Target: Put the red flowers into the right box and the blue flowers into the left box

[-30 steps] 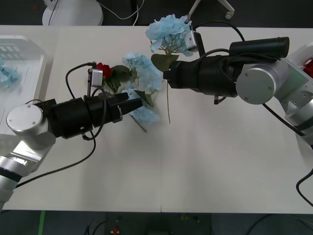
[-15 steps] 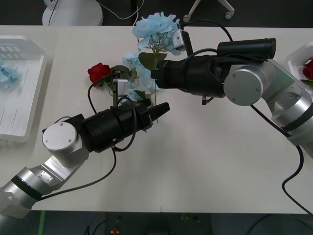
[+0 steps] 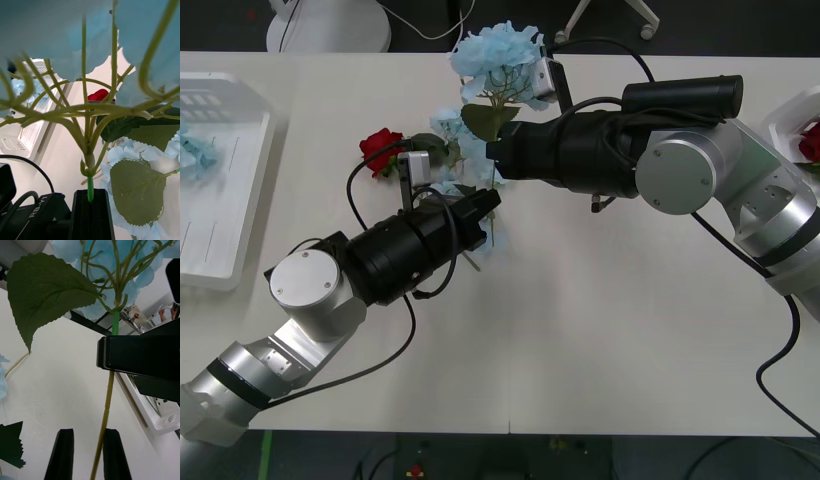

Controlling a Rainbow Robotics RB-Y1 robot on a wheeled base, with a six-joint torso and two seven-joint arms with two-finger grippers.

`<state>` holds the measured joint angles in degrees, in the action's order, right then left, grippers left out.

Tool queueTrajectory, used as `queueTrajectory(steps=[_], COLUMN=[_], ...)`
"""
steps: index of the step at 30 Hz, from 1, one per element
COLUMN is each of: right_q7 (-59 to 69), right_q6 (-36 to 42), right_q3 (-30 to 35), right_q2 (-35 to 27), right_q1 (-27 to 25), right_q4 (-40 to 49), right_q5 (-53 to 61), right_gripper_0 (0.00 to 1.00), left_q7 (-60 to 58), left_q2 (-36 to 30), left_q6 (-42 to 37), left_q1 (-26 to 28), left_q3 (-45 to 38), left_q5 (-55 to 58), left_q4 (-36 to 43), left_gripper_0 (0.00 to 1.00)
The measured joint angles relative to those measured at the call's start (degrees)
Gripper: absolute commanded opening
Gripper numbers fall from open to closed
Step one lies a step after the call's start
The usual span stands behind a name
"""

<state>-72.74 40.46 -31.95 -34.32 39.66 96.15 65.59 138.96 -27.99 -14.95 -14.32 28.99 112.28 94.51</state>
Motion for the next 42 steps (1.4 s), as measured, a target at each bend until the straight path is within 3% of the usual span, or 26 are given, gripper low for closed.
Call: queueTrajectory(steps=[10, 11, 12, 13, 14, 16, 32, 42], right_q7=[0.0, 0.01, 0.01, 0.01, 0.01, 0.01, 0.03, 0.02], right_q6=[-0.35, -0.4, -0.44, -0.5, -0.53, -0.64, -2.38, -2.58], right_q3=[-0.06, -0.07, -0.08, -0.08, -0.08, -0.08, -0.08, -0.1], right_q2=[0.0, 0.0, 0.0, 0.0, 0.0, 0.0, -0.08, -2.5], right_q1=[0.0, 0.0, 0.0, 0.0, 0.0, 0.0, 0.02, 0.04], right_q4=[0.0, 0.0, 0.0, 0.0, 0.0, 0.0, 0.0, 0.61], right_q5=[-0.01, -0.01, -0.01, -0.01, -0.01, -0.01, 0.0, 0.01], right_gripper_0=[0.02, 0.17, 0.5, 0.74, 0.86, 0.98, 1.0, 1.0], left_q7=[3.57, 3.57, 3.57, 3.57, 3.57, 3.57, 3.57, 3.57], left_q2=[0.0, 0.0, 0.0, 0.0, 0.0, 0.0, 0.0, -0.45], left_q6=[0.0, 0.0, 0.0, 0.0, 0.01, 0.02, -0.02, -5.55], left_q1=[0.0, 0.0, 0.0, 0.0, 0.0, 0.0, 0.0, 0.04], left_q3=[0.0, 0.0, 0.0, 0.0, 0.0, 0.0, -0.87, -13.02], left_q5=[0.04, 0.1, 0.19, 0.32, 0.5, 0.82, 4.14, 4.97], left_q4=[0.15, 0.15, 0.15, 0.15, 0.15, 0.15, 0.99, 1.74], left_gripper_0=[0.0, 0.0, 0.0, 0.0, 0.0, 0.0, 0.0, 0.0])
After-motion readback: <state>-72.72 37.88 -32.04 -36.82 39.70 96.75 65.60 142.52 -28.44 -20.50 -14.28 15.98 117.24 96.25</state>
